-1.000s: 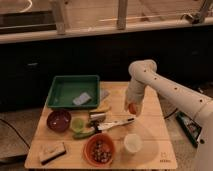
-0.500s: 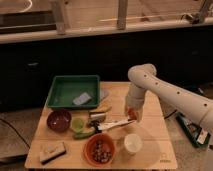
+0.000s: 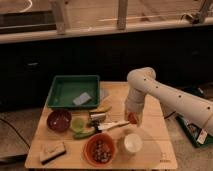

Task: Place apple in paper cup

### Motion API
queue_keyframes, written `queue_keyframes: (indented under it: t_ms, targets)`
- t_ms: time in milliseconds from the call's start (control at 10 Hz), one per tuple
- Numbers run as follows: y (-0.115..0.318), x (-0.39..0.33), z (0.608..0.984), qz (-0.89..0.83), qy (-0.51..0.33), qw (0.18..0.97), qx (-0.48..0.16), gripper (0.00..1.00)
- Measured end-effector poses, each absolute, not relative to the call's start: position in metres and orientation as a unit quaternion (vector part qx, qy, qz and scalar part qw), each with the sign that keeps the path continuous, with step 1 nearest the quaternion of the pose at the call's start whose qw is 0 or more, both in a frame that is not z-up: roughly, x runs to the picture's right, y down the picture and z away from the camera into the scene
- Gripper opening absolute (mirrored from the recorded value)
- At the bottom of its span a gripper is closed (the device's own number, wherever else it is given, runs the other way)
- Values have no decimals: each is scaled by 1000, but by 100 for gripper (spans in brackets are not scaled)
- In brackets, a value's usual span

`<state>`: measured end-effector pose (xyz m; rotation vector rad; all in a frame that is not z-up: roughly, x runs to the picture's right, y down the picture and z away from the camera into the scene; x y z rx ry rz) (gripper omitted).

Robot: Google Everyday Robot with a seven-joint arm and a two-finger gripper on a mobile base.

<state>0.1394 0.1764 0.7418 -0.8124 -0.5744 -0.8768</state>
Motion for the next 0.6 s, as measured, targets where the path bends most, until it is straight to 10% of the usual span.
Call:
queue_keyframes:
  t_ms: [600]
  targets:
    - [203,129,723,-426,-276,773,-380,3]
